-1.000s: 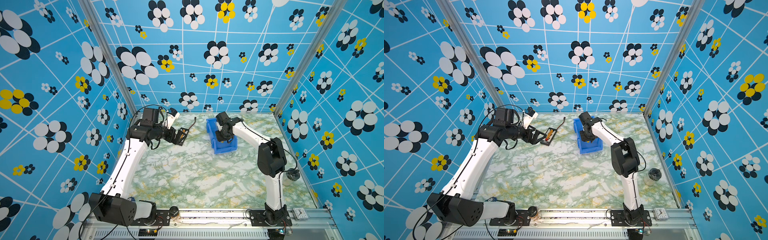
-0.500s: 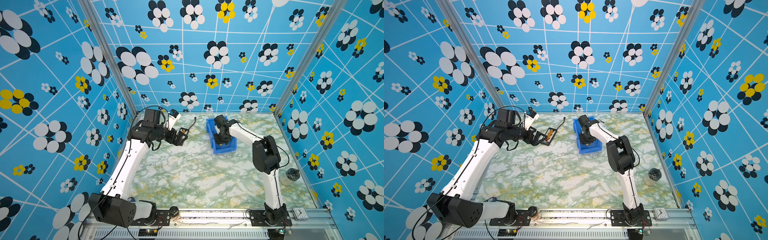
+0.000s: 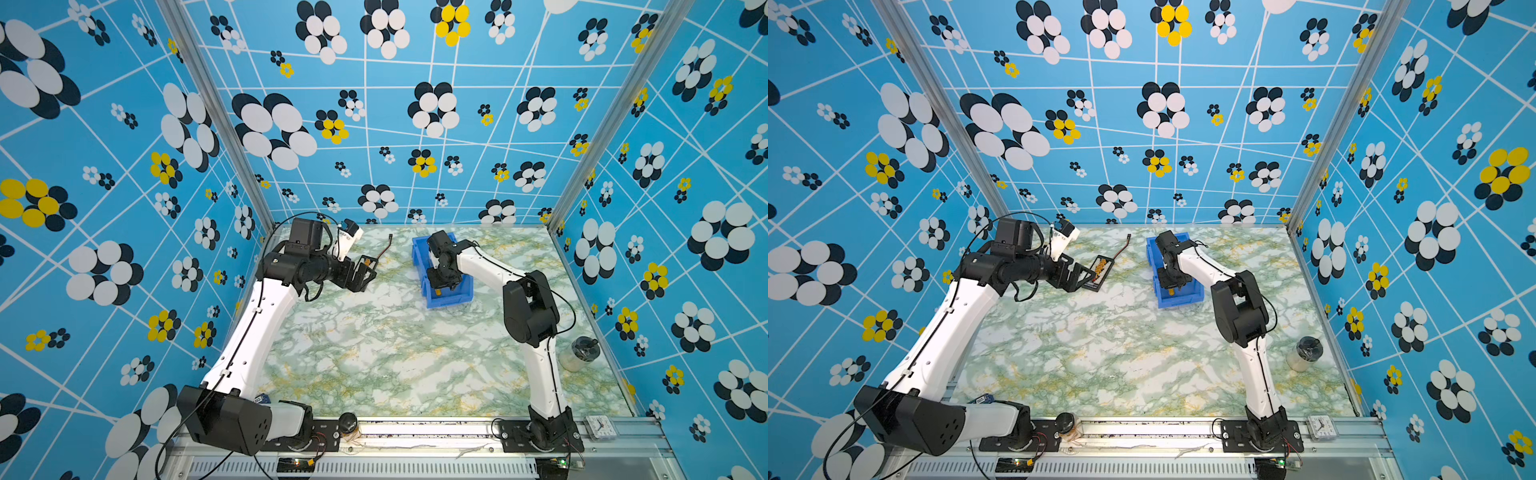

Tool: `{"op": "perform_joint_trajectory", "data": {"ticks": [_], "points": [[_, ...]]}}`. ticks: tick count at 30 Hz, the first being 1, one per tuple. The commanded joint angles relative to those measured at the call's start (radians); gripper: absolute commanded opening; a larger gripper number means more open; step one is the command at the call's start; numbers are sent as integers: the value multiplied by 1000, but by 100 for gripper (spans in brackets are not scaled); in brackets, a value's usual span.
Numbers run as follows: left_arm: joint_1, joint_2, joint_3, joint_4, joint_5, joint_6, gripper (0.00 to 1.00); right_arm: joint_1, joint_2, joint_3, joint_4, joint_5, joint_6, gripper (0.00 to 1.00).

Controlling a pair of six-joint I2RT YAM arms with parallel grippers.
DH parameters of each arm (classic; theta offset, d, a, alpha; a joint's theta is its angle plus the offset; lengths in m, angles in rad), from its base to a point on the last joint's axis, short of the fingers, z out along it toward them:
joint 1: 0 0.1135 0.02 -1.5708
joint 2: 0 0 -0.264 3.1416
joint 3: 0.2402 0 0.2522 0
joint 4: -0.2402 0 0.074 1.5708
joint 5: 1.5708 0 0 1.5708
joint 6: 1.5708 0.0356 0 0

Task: Put the screwdriver in the bin
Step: Place the screwdriver into the bin.

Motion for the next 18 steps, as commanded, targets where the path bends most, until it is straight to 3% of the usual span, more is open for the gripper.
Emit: {"op": "perform_joint_trajectory", "data": {"ticks": [1, 4, 12, 18], "points": [[-8, -26, -16, 25, -10, 2, 99, -7, -16, 33, -10, 30, -5, 27], [-8, -21, -18, 38, -22, -4, 99, -7, -48, 49, -25, 62, -19, 29], [-7, -1, -12, 75, -134, -38, 99, -7, -227, 38, -31, 132, -56, 47], [24, 14, -20, 120, -217, -91, 99, -8, -478, -130, 126, 134, -82, 65]]}}
